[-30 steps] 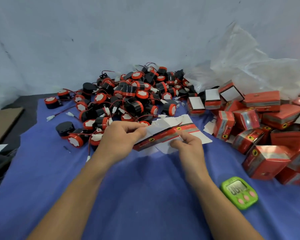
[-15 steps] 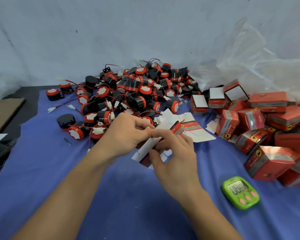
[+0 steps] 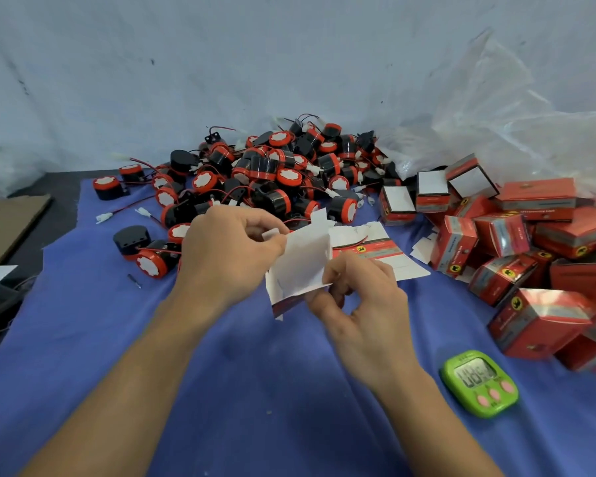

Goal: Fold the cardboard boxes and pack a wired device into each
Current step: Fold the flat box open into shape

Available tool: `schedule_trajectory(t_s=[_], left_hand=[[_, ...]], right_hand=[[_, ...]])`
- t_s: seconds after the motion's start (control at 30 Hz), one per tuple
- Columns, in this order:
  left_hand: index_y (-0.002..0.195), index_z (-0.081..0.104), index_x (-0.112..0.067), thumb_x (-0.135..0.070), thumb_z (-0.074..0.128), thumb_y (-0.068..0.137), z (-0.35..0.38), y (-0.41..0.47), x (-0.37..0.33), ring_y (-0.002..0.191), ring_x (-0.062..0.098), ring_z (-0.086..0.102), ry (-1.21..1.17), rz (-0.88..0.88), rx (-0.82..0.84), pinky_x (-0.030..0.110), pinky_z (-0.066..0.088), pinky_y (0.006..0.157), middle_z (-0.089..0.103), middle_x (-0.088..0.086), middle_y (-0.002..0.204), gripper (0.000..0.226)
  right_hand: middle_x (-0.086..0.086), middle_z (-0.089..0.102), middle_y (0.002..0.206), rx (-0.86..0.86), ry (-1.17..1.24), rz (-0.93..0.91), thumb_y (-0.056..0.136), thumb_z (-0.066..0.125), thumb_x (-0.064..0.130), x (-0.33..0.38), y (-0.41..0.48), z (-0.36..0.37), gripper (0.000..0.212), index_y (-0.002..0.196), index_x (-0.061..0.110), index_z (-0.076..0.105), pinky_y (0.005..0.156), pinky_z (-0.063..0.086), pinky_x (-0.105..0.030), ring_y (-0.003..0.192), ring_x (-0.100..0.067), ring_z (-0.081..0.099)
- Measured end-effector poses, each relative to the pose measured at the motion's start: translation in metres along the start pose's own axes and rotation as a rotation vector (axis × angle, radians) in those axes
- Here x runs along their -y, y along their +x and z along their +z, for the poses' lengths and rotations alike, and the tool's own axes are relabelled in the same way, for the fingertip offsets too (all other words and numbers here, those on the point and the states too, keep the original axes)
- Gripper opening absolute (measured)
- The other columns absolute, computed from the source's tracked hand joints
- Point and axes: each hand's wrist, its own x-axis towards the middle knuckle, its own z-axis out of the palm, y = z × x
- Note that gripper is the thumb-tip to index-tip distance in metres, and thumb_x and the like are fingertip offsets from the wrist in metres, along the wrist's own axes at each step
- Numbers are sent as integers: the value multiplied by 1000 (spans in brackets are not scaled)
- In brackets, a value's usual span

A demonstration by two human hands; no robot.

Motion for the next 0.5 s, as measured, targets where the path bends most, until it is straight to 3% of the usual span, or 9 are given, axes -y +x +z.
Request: schedule_trajectory(t_s=[0.07,0.17,0.23,0.33,0.43,0.5], left_hand=[[67,71,-43,-21,74,87,6,1,6,65,4,66,-119,-46,45,26,51,58,72,-23,69,30],[84,66,-39,-12,65,94,20,-1,10,56,3,56,-315,-137,201,26,46,56,66,-16,65,29],[98,63,-42,-11,60,97,28,-5,11,67,2,62,-292,-131,309,23,50,60,70,-17,78,32],[107,74,-36,-7,55,100,29,-3,12,92,6,65,-242,-115,280,27,51,73,73,-14,100,35],[85,81,-42,-4,58,97,25,-1,6,86,-7,64,-367,-198,266,28,53,71,75,-23,91,46],[75,80,-47,-2,61,95,24,-2,0,87,-3,66,-414,-214,301,24,53,67,75,-25,89,52]], right_hand=[[15,56,85,3,-3,-32,80,63,41,1,0,1,14,81,28,59,82,39,-26,96,-9,49],[31,53,124,59,43,-63,86,65,35,-2,1,3,14,78,23,63,101,33,-18,124,-1,45],[41,43,136,125,59,-46,88,65,26,-5,2,5,15,75,20,64,106,27,-11,136,8,36],[39,55,127,100,145,42,82,64,25,-6,1,8,11,72,23,58,95,37,-11,126,9,48],[17,65,105,-23,199,107,72,66,36,-5,3,9,22,76,28,45,78,42,-16,103,-8,59],[9,59,90,-55,217,108,72,67,34,-3,3,10,26,86,27,47,71,46,-23,86,-17,56]])
